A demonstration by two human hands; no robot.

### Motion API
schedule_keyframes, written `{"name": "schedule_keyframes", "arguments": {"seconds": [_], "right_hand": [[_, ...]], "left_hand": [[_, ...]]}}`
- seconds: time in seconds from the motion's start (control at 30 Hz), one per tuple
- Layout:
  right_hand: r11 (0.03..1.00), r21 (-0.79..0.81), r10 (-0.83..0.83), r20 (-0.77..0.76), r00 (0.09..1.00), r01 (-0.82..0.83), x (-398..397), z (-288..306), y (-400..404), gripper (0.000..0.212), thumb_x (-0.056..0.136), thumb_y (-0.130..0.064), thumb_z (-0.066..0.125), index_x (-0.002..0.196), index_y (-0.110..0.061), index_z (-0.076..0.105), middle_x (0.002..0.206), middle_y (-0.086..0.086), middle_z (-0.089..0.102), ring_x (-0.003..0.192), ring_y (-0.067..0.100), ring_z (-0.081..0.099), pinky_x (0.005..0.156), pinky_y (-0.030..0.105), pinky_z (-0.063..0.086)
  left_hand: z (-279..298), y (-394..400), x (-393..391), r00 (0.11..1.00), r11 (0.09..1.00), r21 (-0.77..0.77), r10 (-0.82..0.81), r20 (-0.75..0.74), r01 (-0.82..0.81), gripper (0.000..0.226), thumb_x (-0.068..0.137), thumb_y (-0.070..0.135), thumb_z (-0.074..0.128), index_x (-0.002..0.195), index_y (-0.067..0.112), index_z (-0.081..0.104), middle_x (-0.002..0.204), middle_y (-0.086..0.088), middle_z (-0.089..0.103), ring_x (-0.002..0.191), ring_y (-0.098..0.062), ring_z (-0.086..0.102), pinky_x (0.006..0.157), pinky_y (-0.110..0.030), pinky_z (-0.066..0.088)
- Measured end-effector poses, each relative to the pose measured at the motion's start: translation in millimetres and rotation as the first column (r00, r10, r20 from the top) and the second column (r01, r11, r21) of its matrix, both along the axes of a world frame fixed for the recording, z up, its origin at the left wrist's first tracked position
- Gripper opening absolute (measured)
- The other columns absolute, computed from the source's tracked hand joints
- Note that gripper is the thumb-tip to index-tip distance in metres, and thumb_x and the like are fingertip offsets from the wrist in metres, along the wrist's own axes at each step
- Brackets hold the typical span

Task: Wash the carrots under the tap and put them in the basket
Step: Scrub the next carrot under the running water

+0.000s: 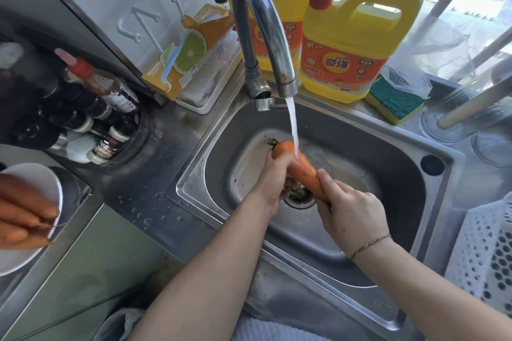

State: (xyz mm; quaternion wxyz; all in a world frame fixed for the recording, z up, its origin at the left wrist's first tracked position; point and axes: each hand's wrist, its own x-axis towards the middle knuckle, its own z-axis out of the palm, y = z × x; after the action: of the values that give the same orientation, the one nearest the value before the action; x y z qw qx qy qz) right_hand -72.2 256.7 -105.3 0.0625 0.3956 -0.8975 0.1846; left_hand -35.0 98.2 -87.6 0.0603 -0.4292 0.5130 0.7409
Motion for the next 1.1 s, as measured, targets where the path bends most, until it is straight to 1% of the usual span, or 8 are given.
{"name": "schedule_keyframes", "arguments": {"seconds": [0.1, 0.23, 0.37, 0.6, 0.77, 0.93, 1.03, 1.1], "right_hand": [[1.0, -0.002, -0.015, 0.031, 0.999, 0.015, -2, 0, 1, 0.048, 0.071, -0.016, 0.083, 0.116, -0.005, 0.07, 0.076, 0.004, 0.072, 0.041, 0.032, 0.059, 0.038, 0.033, 0.046], [1.0, 0.001, -0.007, 0.031, 0.999, 0.007, 2, 4, -4, 0.043, 0.073, -0.02, 0.075, 0.114, -0.005, 0.07, 0.073, 0.004, 0.071, 0.042, 0.031, 0.06, 0.039, 0.032, 0.046], [0.998, 0.004, -0.057, 0.113, 0.992, 0.057, -2, 15, -10, 0.056, 0.055, -0.014, 0.092, 0.108, -0.007, 0.072, 0.065, 0.006, 0.07, 0.044, 0.033, 0.061, 0.041, 0.033, 0.048], [0.992, 0.006, -0.124, 0.242, 0.962, 0.127, -5, 22, -15, 0.051, 0.068, -0.018, 0.086, 0.116, -0.011, 0.071, 0.066, 0.014, 0.07, 0.056, 0.041, 0.064, 0.052, 0.04, 0.052], [0.997, 0.021, -0.074, 0.264, 0.962, 0.071, 1, 24, -22, 0.053, 0.07, -0.023, 0.084, 0.12, -0.012, 0.069, 0.069, 0.01, 0.071, 0.056, 0.037, 0.065, 0.054, 0.039, 0.053], [0.995, 0.019, -0.101, 0.362, 0.927, 0.101, -1, 29, -28, 0.053, 0.08, -0.027, 0.077, 0.13, -0.016, 0.063, 0.081, 0.016, 0.073, 0.074, 0.041, 0.067, 0.069, 0.043, 0.055], [0.996, 0.006, -0.083, 0.362, 0.929, 0.086, 4, 31, -31, 0.052, 0.08, -0.027, 0.076, 0.129, -0.015, 0.064, 0.078, 0.015, 0.073, 0.07, 0.041, 0.067, 0.066, 0.043, 0.056], [0.996, -0.003, -0.085, 0.367, 0.926, 0.092, 6, 33, -33, 0.051, 0.08, -0.026, 0.077, 0.127, -0.014, 0.065, 0.076, 0.014, 0.072, 0.068, 0.04, 0.067, 0.065, 0.043, 0.056]], "left_hand": [[-3, 0, 3, 1.0, 1.0, 0.003, -0.022, -0.01, 0.022, 0.051, 0.06, 0.026, 0.057, 0.111, 0.027, 0.051, 0.082, 0.001, 0.057, 0.064, -0.013, 0.05, 0.06, -0.029, 0.035], [1, -2, -3, 0.999, 0.997, 0.072, 0.04, 0.008, -0.04, 0.047, 0.074, 0.046, 0.051, 0.113, 0.02, 0.057, 0.084, 0.001, 0.061, 0.07, -0.013, 0.052, 0.067, -0.031, 0.039], [2, 7, -5, 0.998, 1.0, -0.014, 0.022, -0.061, -0.023, 0.051, 0.086, 0.013, 0.057, 0.132, 0.025, 0.039, 0.104, -0.002, 0.056, 0.08, -0.01, 0.053, 0.058, -0.019, 0.045], [-3, -1, -2, 0.977, 0.989, -0.081, -0.136, -0.163, 0.124, 0.099, 0.059, 0.009, 0.062, 0.147, 0.023, 0.018, 0.113, -0.005, 0.052, 0.09, -0.011, 0.055, 0.06, -0.014, 0.048], [-3, -4, -1, 0.991, 1.0, 0.002, 0.015, -0.131, -0.015, 0.059, 0.093, 0.016, 0.055, 0.146, 0.025, 0.029, 0.106, -0.002, 0.059, 0.082, -0.01, 0.058, 0.053, -0.013, 0.047], [-6, -1, 4, 0.987, 0.998, 0.001, 0.059, -0.15, -0.059, 0.069, 0.084, 0.01, 0.052, 0.145, 0.03, 0.028, 0.11, -0.004, 0.06, 0.084, -0.008, 0.062, 0.055, -0.013, 0.049], [-5, -3, 2, 0.99, 0.998, -0.019, 0.061, -0.126, -0.064, 0.065, 0.085, 0.022, 0.057, 0.144, 0.03, 0.03, 0.122, -0.006, 0.058, 0.093, -0.012, 0.06, 0.058, -0.015, 0.047], [-3, -2, 0, 0.989, 0.997, -0.01, 0.073, -0.127, -0.075, 0.06, 0.088, 0.017, 0.053, 0.143, 0.028, 0.031, 0.114, -0.005, 0.059, 0.09, -0.012, 0.06, 0.057, -0.017, 0.048]]}}
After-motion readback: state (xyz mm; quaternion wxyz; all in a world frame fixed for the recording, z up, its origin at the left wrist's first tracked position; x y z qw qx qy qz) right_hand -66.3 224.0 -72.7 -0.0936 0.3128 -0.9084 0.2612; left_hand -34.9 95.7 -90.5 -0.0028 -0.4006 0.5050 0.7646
